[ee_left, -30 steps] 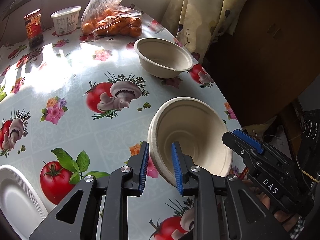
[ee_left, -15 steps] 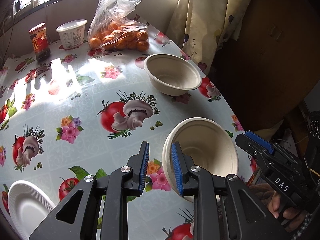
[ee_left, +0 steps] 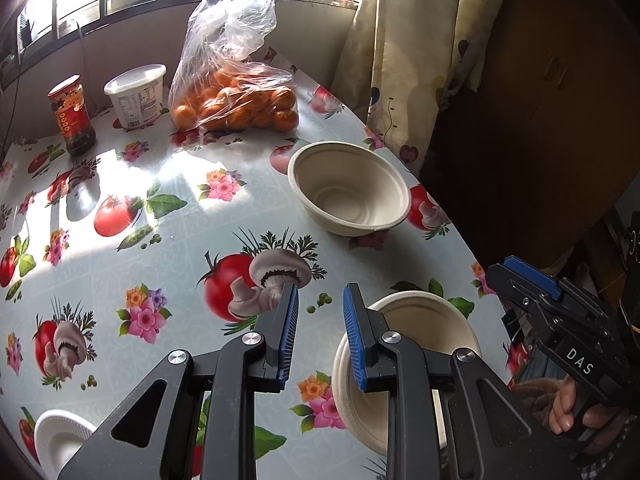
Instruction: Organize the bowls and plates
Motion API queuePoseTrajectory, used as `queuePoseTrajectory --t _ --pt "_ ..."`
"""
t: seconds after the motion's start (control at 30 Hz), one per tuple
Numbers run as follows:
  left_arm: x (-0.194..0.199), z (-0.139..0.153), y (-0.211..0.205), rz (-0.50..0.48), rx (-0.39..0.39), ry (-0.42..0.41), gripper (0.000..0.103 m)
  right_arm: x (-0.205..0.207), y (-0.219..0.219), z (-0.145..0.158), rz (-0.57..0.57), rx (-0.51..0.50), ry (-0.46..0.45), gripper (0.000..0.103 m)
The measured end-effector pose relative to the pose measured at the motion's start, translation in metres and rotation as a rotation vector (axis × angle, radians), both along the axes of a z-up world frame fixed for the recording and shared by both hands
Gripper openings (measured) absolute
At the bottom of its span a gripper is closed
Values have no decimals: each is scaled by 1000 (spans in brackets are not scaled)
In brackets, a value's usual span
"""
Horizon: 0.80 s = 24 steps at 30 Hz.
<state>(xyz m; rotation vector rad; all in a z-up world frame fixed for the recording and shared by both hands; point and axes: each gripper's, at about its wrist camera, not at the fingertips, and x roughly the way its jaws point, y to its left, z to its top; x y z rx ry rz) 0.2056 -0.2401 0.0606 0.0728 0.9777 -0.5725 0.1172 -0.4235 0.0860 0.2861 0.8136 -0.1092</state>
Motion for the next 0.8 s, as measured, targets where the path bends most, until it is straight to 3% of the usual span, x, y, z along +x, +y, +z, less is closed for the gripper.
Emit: queuePoseTrajectory --t 0.53,0.8 --pt "55 13 -13 8 1 -36 24 53 -24 -1 28 24 38 37" --pt "84 4 -22 20 -21 -3 24 87 -30 -8 48 9 67 37"
